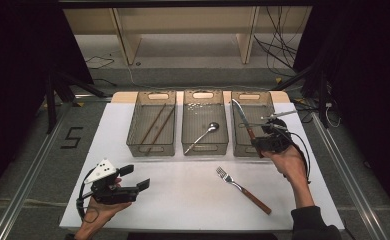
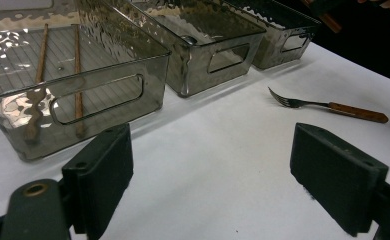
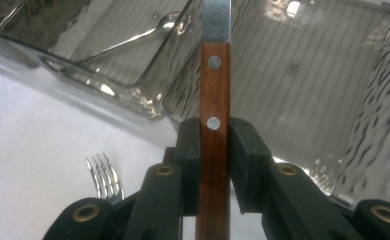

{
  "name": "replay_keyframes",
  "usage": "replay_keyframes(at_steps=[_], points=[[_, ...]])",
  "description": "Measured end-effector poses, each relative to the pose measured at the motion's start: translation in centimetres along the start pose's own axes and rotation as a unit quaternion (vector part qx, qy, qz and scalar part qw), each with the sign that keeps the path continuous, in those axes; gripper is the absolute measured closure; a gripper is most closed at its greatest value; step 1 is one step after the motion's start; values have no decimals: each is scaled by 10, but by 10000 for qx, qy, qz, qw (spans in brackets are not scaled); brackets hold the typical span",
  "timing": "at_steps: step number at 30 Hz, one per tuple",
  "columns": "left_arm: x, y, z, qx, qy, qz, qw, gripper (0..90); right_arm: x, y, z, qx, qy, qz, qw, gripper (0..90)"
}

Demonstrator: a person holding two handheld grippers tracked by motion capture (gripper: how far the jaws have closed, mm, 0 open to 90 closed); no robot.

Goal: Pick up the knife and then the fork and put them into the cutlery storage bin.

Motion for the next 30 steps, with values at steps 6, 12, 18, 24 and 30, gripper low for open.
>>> replay_keyframes(at_steps=[6, 12, 18, 24, 30], points=[[1, 0, 1, -32, -11, 0, 10000, 170, -6, -11, -1, -54, 81, -44, 9999, 766], [1, 0, 2, -45, -17, 10, 10000, 170, -15, -21, -4, -73, 144, -143, 9998, 765], [2, 1, 2, -49, -44, 22, 10000, 170, -23, -30, -8, -46, 255, -211, 9994, 765], [3, 1, 3, -77, -58, 38, 9999, 170, -29, -36, -13, -28, 305, -297, 9991, 765], [3, 1, 3, -118, -54, 65, 9999, 170, -34, -40, -19, 43, 345, -348, 9988, 765]])
Point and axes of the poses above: each handheld gripper's, and its own axes: z roughly backward along the jaws, y roughly out of its underside, x roughly to its left, the point moved 2 cm from there along -z, roughly forward along the jaws, and after that the axes turned 13 degrees about -y, right-handed, at the moved point
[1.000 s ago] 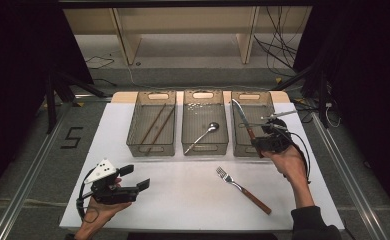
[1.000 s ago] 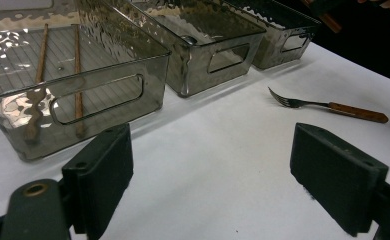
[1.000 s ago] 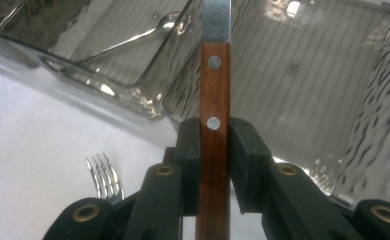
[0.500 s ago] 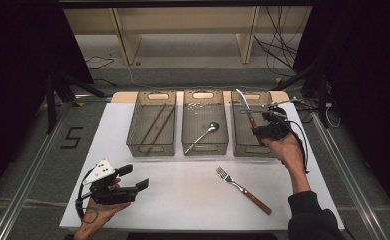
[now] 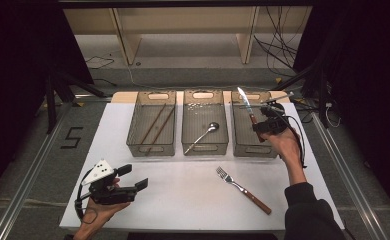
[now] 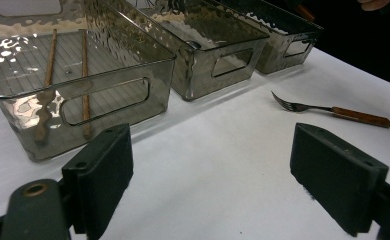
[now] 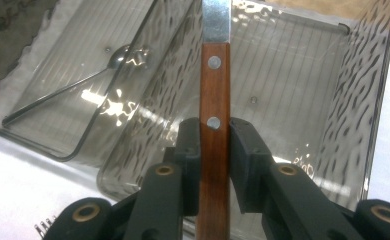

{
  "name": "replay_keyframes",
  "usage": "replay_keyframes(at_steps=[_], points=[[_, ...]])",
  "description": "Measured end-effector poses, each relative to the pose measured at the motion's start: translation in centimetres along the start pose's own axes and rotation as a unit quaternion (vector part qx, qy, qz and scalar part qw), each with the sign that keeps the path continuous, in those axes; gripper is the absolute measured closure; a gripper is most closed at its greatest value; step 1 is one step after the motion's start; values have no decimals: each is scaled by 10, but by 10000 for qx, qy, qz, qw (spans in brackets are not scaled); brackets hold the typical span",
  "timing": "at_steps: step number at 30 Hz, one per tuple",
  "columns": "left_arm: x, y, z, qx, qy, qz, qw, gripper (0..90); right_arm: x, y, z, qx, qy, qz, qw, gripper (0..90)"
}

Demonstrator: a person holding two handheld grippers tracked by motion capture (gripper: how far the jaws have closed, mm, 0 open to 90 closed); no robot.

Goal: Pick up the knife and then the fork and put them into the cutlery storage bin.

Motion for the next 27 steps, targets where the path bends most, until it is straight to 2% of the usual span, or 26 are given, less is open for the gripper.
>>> replay_keyframes(at_steps=[4, 13, 22, 27], points=[[1, 0, 0, -12, -4, 14, 10000, 170, -5, -2, -5, 57, 23, -131, 9999, 765], [0, 0, -1, -18, 3, 5, 10000, 170, -11, -3, -15, 161, 52, -240, 9996, 765], [0, 0, -1, -27, 6, 7, 10000, 170, -11, -3, -25, 317, 66, -332, 9989, 764], [0, 0, -1, -24, 5, 4, 10000, 170, -12, -2, -31, 386, 95, -460, 9982, 763]])
Point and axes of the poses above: each handheld gripper's, and its own axes: z roughly backward along the jaws, y roughly out of its underside, x roughly to its left, the point moved 2 cm from there along -z, roughly forward along the jaws, and after that the axes turned 13 degrees about -y, right-handed, at the moved point
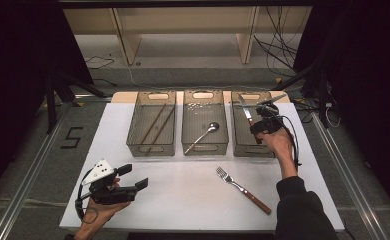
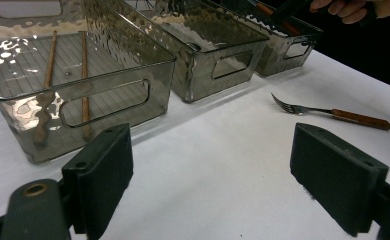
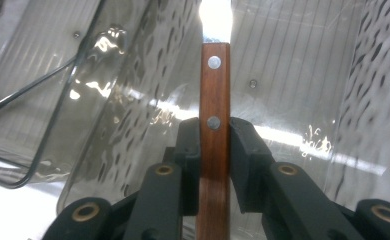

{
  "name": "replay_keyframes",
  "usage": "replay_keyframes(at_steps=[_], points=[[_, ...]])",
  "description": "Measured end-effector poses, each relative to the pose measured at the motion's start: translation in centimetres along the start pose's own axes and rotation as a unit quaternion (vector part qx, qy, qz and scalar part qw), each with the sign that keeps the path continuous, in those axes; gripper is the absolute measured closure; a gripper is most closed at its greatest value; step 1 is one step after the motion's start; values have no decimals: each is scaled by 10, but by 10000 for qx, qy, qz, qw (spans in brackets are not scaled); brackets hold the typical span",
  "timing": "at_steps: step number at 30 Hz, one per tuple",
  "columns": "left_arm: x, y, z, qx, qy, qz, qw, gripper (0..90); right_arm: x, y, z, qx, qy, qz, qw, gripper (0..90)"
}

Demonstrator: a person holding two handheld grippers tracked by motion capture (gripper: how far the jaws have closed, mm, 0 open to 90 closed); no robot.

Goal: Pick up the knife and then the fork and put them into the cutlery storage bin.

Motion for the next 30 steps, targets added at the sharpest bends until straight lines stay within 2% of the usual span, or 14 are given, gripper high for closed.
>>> replay_keyframes(at_steps=[8, 11, 14, 27, 30], points=[[0, 0, 0, 15, 25, -28, 10000, 169, -1, 2, -7, 96, -57, -86, 9999, 752], [-1, 0, 0, 31, 33, -26, 10000, 166, -1, 3, -10, 159, -272, -148, 9994, 634], [-1, 0, 0, 34, 30, -27, 10000, 166, 1, 3, -8, 97, -453, -105, 9989, 590], [-1, 0, 0, 35, 43, -15, 10000, 165, 10, 8, 17, -270, -637, 231, 9973, 469], [-1, 0, 0, 24, 54, -13, 10000, 165, 13, 11, 23, -416, -740, 318, 9959, 437]])
Point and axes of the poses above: each handheld gripper's, and its own axes: z roughly backward along the jaws, y roughly out of its underside, x roughly to its left, the point moved 2 cm from there along -z, roughly forward along the jaws, and after that the axes turned 13 degrees about -y, right-handed, at the moved point
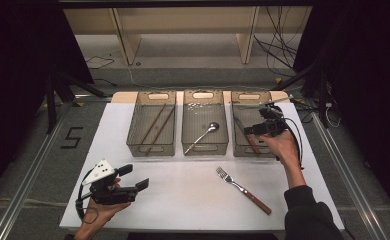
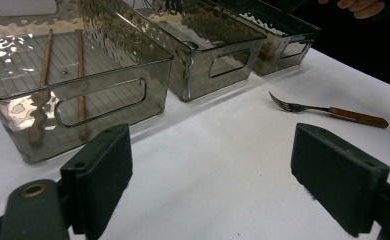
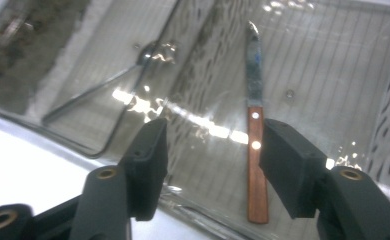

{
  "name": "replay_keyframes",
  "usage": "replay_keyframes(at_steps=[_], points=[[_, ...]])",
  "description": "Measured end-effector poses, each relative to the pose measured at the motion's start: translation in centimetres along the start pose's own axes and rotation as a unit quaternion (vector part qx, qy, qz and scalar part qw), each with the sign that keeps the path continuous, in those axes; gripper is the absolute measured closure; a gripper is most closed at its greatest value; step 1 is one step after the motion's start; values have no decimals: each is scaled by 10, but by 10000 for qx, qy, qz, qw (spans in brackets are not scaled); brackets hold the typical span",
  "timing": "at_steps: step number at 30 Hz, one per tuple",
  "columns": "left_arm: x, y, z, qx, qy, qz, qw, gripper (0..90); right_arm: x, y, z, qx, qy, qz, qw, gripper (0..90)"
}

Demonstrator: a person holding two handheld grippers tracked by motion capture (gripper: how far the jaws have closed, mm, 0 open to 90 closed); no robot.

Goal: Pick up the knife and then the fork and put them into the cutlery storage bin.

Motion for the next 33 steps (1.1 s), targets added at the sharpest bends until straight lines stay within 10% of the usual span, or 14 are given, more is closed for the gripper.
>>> replay_keyframes(at_steps=[33], points=[[1, 0, 0, -65, 24, 66, 10000, 163, 52, 50, 24, -276, -739, 823, 9935, 265]])
Point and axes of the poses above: each handheld gripper's, and its own axes: z roughly backward along the jaws, y roughly out of its underside, x roughly to its left, the point moved 2 cm from there along -z, roughly forward along the jaws, and after that the axes turned 13 degrees about -y, right-handed, at the moved point
